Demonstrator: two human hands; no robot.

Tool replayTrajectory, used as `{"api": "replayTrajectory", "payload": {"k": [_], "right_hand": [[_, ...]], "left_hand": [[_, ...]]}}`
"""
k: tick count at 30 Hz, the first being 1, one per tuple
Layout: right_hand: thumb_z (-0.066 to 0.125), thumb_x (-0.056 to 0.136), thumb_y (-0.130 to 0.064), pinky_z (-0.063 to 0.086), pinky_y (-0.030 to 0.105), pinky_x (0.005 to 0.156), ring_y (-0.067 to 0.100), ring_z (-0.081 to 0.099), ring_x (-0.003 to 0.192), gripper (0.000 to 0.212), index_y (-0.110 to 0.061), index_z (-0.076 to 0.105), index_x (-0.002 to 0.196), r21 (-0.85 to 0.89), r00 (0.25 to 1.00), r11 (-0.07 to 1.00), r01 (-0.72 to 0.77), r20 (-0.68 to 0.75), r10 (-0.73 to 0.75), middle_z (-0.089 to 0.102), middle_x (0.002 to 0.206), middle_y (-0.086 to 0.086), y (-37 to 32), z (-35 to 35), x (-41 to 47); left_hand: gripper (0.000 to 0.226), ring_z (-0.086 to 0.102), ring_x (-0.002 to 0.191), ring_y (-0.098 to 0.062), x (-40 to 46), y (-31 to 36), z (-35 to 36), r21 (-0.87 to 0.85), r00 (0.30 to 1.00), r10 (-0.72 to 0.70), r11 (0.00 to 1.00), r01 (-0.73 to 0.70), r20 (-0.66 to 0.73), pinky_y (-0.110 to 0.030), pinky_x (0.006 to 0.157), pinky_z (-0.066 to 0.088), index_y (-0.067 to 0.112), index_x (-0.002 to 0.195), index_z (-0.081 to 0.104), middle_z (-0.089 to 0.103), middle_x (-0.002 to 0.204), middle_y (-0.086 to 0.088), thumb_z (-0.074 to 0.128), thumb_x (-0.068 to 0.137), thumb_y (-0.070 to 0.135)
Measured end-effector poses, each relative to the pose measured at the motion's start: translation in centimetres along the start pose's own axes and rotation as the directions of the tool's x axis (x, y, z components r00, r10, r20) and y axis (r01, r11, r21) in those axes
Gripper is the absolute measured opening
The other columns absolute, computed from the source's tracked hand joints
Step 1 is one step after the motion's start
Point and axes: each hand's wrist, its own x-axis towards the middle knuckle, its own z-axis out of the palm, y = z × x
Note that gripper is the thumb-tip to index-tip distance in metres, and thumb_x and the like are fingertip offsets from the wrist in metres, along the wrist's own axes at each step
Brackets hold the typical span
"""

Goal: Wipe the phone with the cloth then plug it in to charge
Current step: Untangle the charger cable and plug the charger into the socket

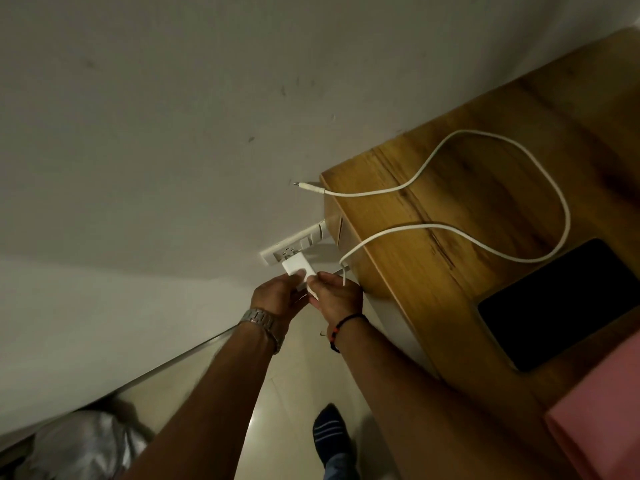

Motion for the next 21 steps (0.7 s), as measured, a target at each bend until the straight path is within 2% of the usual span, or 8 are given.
{"api": "replayTrajectory", "payload": {"k": [4,6,9,11,13,15,18,21], "right_hand": [[0.075,0.09,-0.012,0.062,0.044,0.092,0.007,0.068,0.08,0.014,-0.016,0.077,0.103,-0.007,1.0,1.0,0.005,0.001,-0.005,0.07,0.081,-0.014,0.1,0.1,0.1],[0.075,0.09,-0.012,0.062,0.044,0.092,0.007,0.068,0.08,0.011,-0.019,0.077,0.098,0.002,1.0,1.0,0.007,0.002,-0.007,0.069,0.08,-0.015,0.1,0.1,0.1],[0.075,0.09,-0.013,0.061,0.047,0.092,0.012,0.07,0.084,0.016,-0.015,0.077,0.106,-0.013,1.0,1.0,0.018,-0.002,-0.018,0.07,0.082,-0.014,0.2,0.1,0.1],[0.075,0.089,-0.014,0.062,0.048,0.092,0.016,0.072,0.088,0.011,-0.022,0.077,0.096,-0.031,0.999,0.999,0.03,-0.008,-0.031,0.071,0.082,-0.014,0.4,0.1,0.1],[0.076,0.089,-0.016,0.062,0.048,0.091,0.015,0.072,0.088,0.02,-0.033,0.073,0.079,-0.058,0.998,0.997,0.056,-0.014,-0.057,0.071,0.08,-0.016,0.5,0.2,0.2],[0.076,0.088,-0.017,0.062,0.048,0.09,0.012,0.072,0.085,0.027,-0.037,0.07,0.072,-0.078,0.997,0.994,0.075,-0.028,-0.077,0.07,0.077,-0.02,0.4,0.3,0.2],[0.076,0.088,-0.015,0.062,0.049,0.091,0.018,0.074,0.092,0.027,-0.037,0.071,0.074,-0.065,0.995,0.995,0.078,-0.065,-0.082,0.069,0.076,-0.019,0.3,0.7,0.3],[0.075,0.088,-0.013,0.061,0.049,0.093,0.022,0.074,0.096,0.019,-0.031,0.073,0.08,-0.053,0.993,0.996,0.073,-0.089,-0.078,0.069,0.074,-0.018,0.0,1.2,0.3]], "left_hand": [[0.046,0.074,0.107,-0.034,0.1,-0.3,-0.3,0.013,0.999,0.035,0.999,-0.035,0.001,-0.042,0.089,0.063,-0.003,0.132,0.064,0.075,0.119,-0.02,0.078,0.09,0.012],[0.046,0.074,0.108,-0.034,0.2,-0.5,-0.4,0.02,0.999,0.047,0.999,-0.046,-0.005,-0.044,0.093,0.062,-0.002,0.131,0.065,0.075,0.119,-0.02,0.079,0.09,0.013],[0.04,0.075,0.107,-0.034,0.3,-0.6,-0.5,0.037,0.998,0.069,0.997,-0.068,-0.005,-0.046,0.096,0.061,0.0,0.124,0.069,0.076,0.116,-0.02,0.08,0.089,0.015],[0.033,0.076,0.104,-0.033,0.2,-0.7,-0.5,0.044,0.997,0.08,0.996,-0.08,-0.014,-0.043,0.092,0.063,0.001,0.117,0.071,0.078,0.112,-0.018,0.08,0.089,0.016],[0.027,0.077,0.103,-0.032,0.1,-0.6,-0.5,0.035,0.996,0.086,0.996,-0.085,-0.012,-0.04,0.087,0.064,0.004,0.113,0.073,0.08,0.106,-0.016,0.079,0.09,0.016],[0.022,0.077,0.102,-0.031,0.0,-0.5,-0.4,0.017,0.997,0.081,0.997,-0.081,0.001,-0.038,0.083,0.064,0.004,0.111,0.074,0.083,0.098,-0.012,0.077,0.091,0.015],[0.023,0.076,0.104,-0.034,0.1,-0.4,-0.1,0.001,0.998,0.064,0.998,-0.064,-0.005,-0.041,0.087,0.064,0.001,0.112,0.073,0.081,0.103,-0.018,0.076,0.092,0.011],[0.025,0.074,0.106,-0.036,0.2,-0.3,0.3,-0.019,0.997,0.069,0.997,-0.07,-0.042,-0.04,0.084,0.064,-0.004,0.117,0.071,0.077,0.107,-0.02,0.072,0.094,0.007]]}}
